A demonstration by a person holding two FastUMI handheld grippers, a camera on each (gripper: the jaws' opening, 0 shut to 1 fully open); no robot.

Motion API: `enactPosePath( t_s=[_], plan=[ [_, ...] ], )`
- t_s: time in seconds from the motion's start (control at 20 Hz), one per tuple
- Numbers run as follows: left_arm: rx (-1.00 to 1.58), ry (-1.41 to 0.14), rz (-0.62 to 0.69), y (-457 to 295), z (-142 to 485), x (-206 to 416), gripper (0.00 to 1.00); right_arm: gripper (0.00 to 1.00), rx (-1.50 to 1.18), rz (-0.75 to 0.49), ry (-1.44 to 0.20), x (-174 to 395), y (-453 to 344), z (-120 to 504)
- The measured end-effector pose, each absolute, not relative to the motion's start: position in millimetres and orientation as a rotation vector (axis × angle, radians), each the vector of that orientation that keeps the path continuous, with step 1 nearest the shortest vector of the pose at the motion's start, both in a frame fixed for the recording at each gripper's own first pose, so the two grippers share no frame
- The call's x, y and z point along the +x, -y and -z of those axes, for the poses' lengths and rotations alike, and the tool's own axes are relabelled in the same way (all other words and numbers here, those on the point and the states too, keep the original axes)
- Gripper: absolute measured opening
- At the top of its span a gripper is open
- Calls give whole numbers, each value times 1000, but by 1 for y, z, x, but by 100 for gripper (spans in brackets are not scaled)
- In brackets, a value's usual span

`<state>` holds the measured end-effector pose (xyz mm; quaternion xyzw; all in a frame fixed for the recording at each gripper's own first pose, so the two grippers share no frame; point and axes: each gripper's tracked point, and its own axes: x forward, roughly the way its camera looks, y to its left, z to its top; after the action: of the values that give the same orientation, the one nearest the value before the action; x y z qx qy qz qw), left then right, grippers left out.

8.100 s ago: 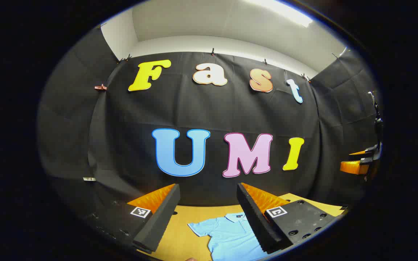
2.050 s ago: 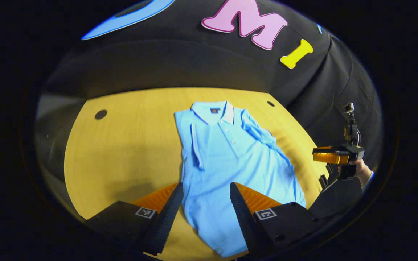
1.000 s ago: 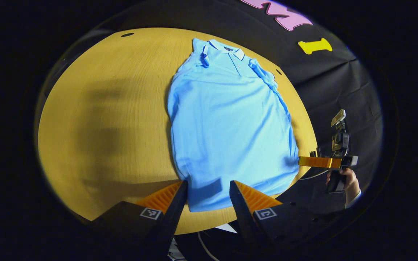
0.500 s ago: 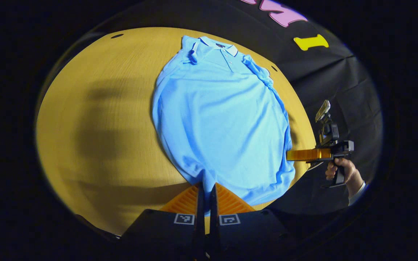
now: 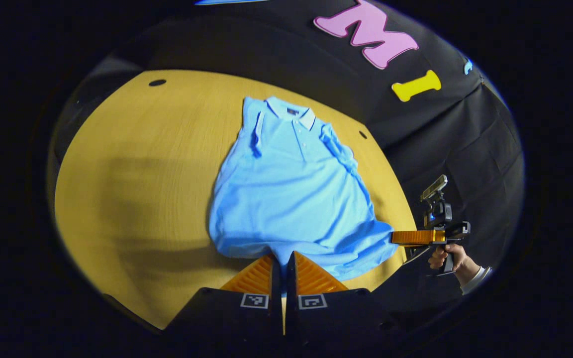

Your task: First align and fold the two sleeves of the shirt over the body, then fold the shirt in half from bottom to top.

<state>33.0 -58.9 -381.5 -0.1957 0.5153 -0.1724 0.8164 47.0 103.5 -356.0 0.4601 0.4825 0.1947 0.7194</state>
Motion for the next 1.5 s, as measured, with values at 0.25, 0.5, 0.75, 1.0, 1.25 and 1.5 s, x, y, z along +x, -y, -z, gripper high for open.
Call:
enactPosePath(
  t_s=[0.25,0.5,0.75,1.0,1.25,1.5],
  plan=[
    [-408,-944,339,58,335,130,7,0,868,-459,-910,136,-75,316],
    [-312,-823,271,54,321,259,7,5,765,-479,-748,276,-54,283],
    [-275,-824,78,50,373,364,7,5,497,-431,-705,417,-61,338],
    [-180,-869,-51,39,444,411,7,5,294,-421,-705,469,-83,404],
    [-3,-936,-104,23,482,414,41,26,180,-402,-746,466,-85,441],
    [-36,-858,-90,29,453,412,96,93,127,-421,-724,449,-75,423]
  ],
)
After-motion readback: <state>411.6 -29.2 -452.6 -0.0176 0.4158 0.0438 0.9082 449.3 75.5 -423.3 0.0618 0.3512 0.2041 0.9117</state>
